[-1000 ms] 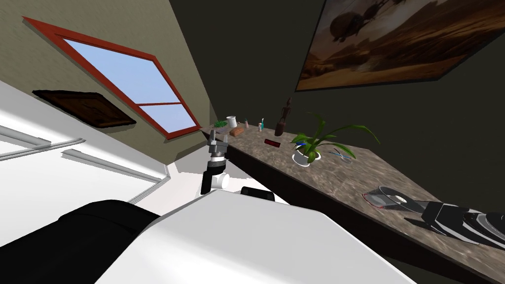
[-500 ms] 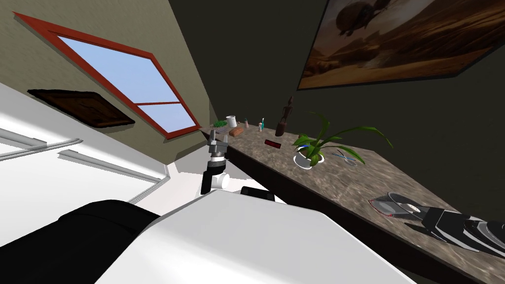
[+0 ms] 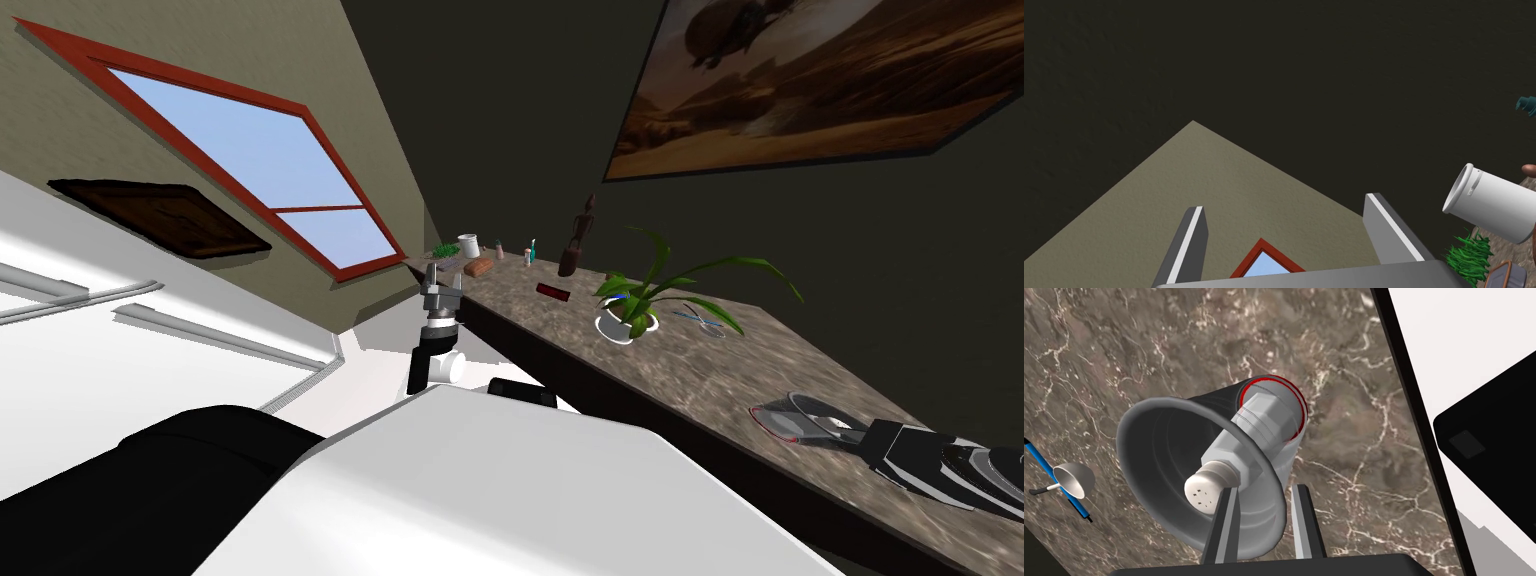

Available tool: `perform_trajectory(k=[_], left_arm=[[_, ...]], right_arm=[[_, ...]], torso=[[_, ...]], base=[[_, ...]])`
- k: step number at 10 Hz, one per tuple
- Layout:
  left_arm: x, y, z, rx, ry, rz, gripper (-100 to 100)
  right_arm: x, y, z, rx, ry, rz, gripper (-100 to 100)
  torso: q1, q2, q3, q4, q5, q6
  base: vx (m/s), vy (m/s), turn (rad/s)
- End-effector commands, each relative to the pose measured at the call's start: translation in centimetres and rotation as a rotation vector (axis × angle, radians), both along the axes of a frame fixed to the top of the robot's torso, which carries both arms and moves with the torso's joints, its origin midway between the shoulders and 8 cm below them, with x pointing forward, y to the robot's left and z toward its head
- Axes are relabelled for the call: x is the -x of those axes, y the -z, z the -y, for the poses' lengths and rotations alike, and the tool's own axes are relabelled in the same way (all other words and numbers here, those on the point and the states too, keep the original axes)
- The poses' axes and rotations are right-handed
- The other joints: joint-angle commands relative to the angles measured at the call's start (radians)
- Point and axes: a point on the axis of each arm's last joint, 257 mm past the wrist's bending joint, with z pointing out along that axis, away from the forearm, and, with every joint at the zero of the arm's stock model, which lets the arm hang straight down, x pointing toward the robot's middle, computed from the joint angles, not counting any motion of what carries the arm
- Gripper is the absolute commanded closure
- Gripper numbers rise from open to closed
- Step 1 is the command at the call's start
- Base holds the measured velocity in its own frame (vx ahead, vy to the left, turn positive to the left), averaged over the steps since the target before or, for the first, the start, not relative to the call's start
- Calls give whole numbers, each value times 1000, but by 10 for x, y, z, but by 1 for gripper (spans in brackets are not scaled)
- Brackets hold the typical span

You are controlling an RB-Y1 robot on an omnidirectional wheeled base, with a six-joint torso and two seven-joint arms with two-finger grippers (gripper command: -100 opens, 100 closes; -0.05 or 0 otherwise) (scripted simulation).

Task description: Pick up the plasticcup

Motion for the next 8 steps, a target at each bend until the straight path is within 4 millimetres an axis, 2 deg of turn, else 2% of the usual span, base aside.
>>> perform_trajectory(k=[1,2,3,6,7,8], left_arm=[[0,0,0,0,0,0,0],[0,0,0,0,0,0,0],[0,0,0,0,0,0,0],[0,0,0,0,0,0,0],[0,0,0,0,0,0,0],[0,0,0,0,0,0,0]], right_arm=[[0,0,0,0,0,0,100],[0,0,0,0,0,0,0],[3,2,-2,-7,-1,-5,100],[-13,-17,-7,-9,-6,-8,100],[-12,-14,-6,-5,-9,-8,100],[-13,-14,-6,-7,-7,-7,0]], torso=[[0,0,0,0,0,0],[0,0,0,0,0,0],[0,0,0,0,0,0],[2,4,2,0,0,1],[2,5,3,1,0,1],[2,4,2,0,0,1]], base=[[0,0,0],[0,0,0],[-11,2,-1],[-56,10,-22],[-28,4,1],[0,0,0]])
